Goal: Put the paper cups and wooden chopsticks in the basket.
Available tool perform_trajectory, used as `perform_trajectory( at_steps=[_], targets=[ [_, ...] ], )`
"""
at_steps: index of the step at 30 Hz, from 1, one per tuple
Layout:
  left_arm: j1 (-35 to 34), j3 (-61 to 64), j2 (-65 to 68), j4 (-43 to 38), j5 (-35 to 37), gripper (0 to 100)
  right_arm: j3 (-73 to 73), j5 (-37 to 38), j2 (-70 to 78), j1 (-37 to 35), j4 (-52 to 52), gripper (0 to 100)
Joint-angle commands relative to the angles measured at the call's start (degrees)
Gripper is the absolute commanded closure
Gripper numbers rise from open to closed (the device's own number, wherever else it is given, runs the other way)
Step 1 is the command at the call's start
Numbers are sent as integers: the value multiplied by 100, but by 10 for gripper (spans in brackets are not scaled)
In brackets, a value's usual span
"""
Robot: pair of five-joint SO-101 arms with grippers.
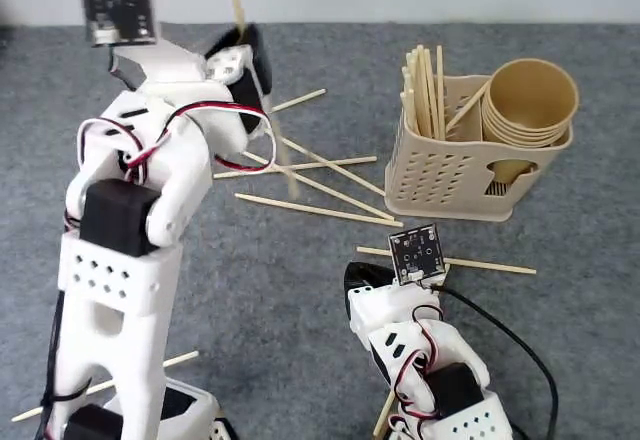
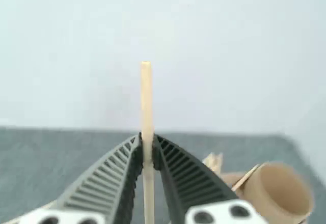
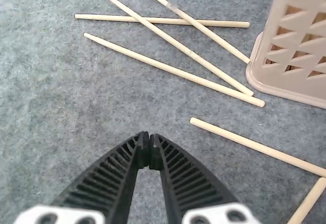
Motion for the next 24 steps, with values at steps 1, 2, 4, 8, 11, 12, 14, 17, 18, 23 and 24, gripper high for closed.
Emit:
perform_trajectory(
  at_steps=[1,2,4,8,11,12,14,17,18,23,24],
  targets=[
    [264,-189,-220,-949,290,987,79,-18,-31,13,-101,990],
    [334,-171,-220,-1204,369,987,79,-18,-31,13,-101,990],
    [510,-22,-220,-1802,492,987,79,-18,-31,13,-101,990],
    [888,655,-220,-3297,484,987,79,-18,-31,13,-101,990],
    [1178,1279,-220,-4246,475,987,79,-18,-31,13,-101,990],
    [1275,1473,-211,-4422,475,987,79,-18,-31,13,-101,990],
    [1433,1798,-193,-4695,431,988,79,-18,-31,13,-101,990],
    [1503,2018,114,-5108,105,988,79,-18,-31,13,-101,990],
    [1468,2026,264,-5222,53,988,79,-18,-31,13,-101,990],
    [1451,2009,941,-5442,26,988,79,-18,-31,13,-101,990],
    [1459,2009,1029,-5442,26,988,79,-18,-31,13,-101,990]
  ],
)
